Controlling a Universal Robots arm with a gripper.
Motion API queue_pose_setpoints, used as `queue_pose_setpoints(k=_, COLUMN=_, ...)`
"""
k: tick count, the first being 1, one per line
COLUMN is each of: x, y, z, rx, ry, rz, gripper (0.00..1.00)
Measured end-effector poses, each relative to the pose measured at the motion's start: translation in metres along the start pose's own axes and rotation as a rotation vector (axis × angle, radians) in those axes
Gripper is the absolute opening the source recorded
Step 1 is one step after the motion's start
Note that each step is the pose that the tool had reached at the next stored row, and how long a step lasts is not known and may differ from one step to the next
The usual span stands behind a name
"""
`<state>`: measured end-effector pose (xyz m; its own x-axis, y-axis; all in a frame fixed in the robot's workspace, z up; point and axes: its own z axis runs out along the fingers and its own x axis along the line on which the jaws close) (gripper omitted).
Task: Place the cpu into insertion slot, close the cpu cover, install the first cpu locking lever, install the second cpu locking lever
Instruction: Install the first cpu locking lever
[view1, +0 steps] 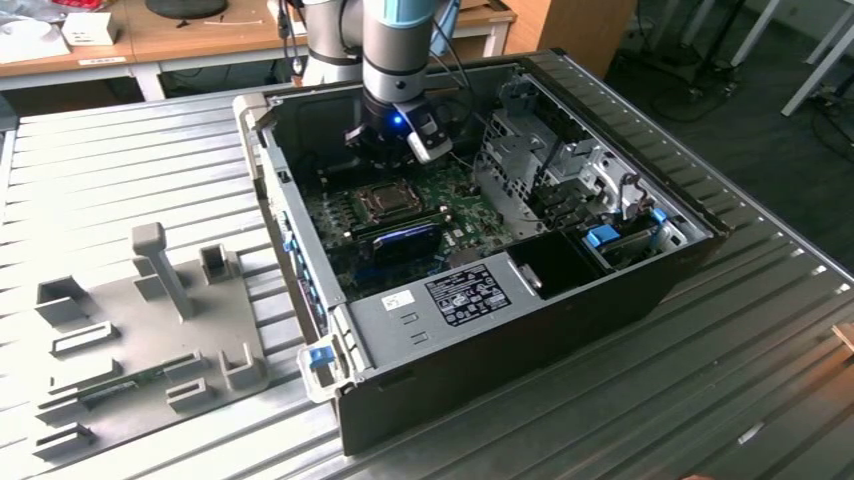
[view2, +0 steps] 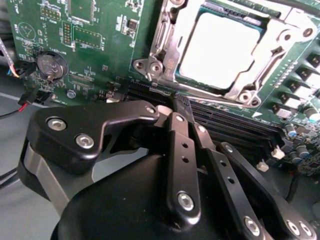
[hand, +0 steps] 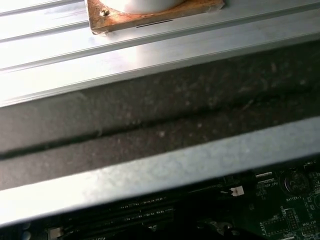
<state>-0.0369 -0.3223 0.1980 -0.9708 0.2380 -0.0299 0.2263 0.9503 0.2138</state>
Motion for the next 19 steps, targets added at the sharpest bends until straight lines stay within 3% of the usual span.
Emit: queue_pose_setpoints(k=19, x=-0.0032, y=-0.0007, z=-0.0001, rx=0.0049, ry=-0.0012, rz=0.000, gripper=0.10)
